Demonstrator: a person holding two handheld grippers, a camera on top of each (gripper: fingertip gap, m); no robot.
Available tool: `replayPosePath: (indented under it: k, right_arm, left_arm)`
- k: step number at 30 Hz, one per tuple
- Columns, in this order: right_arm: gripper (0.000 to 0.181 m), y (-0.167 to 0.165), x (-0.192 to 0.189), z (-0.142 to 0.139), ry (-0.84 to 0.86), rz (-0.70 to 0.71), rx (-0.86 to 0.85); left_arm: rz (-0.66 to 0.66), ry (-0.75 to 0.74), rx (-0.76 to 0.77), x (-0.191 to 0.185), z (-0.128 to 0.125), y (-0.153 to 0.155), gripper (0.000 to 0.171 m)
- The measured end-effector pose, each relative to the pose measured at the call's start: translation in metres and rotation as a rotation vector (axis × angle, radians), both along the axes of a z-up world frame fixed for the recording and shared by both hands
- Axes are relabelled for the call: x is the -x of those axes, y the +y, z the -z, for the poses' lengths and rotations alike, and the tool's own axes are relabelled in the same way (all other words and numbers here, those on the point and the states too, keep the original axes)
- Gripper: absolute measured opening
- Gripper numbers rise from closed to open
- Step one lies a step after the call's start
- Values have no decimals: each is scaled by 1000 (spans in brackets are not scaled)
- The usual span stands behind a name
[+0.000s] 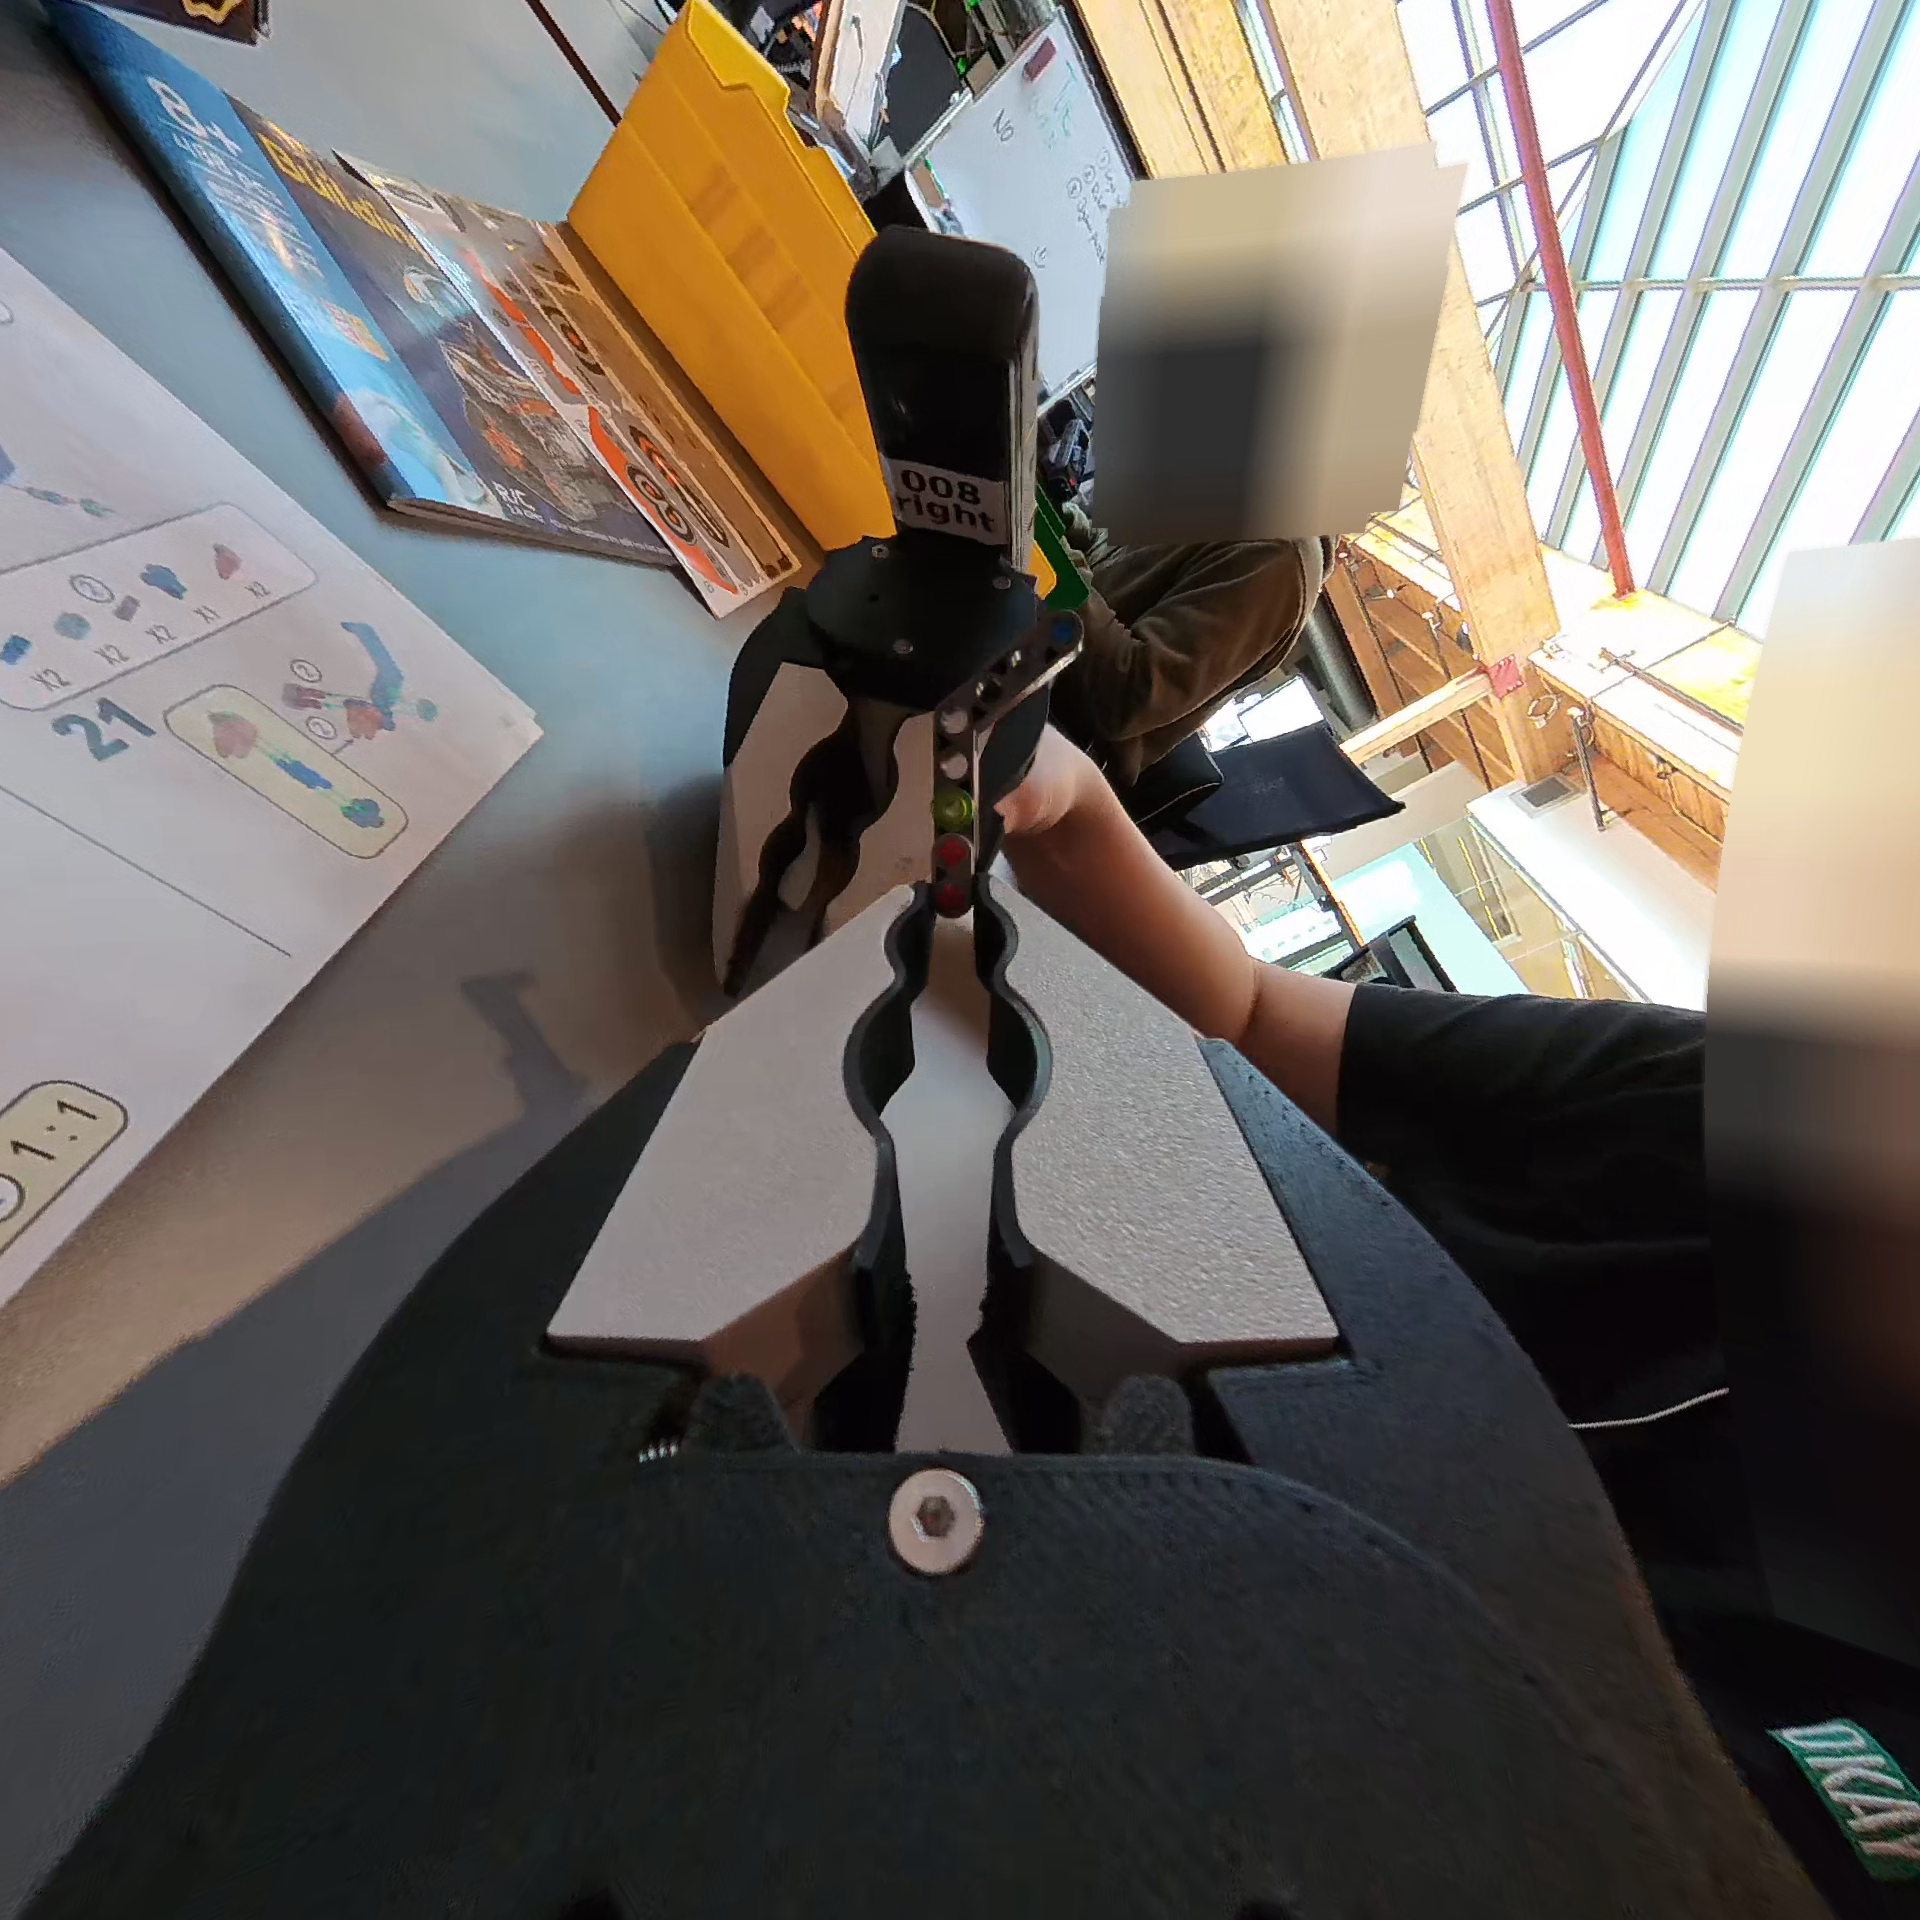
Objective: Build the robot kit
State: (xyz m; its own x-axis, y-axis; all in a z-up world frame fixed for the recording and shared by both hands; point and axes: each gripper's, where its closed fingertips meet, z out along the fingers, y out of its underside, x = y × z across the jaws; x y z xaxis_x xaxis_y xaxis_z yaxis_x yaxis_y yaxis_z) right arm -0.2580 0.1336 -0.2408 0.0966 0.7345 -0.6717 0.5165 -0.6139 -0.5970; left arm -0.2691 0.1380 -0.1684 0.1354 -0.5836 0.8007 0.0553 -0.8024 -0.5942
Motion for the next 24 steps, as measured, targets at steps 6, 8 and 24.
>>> replayPosePath:
  k: [6,8,24]
  right_arm:
    - [20,23,-16,-8,-15,37,-206]
    - [30,17,-10,-37,133,9,-261]
    - [7,1,12,-74,413,31,248]
  left_arm:
    - [-3,28,-3,0,3,0,5]
    - [0,37,8,0,5,0,5]
    - [77,92,-82,-15,7,-13,6]
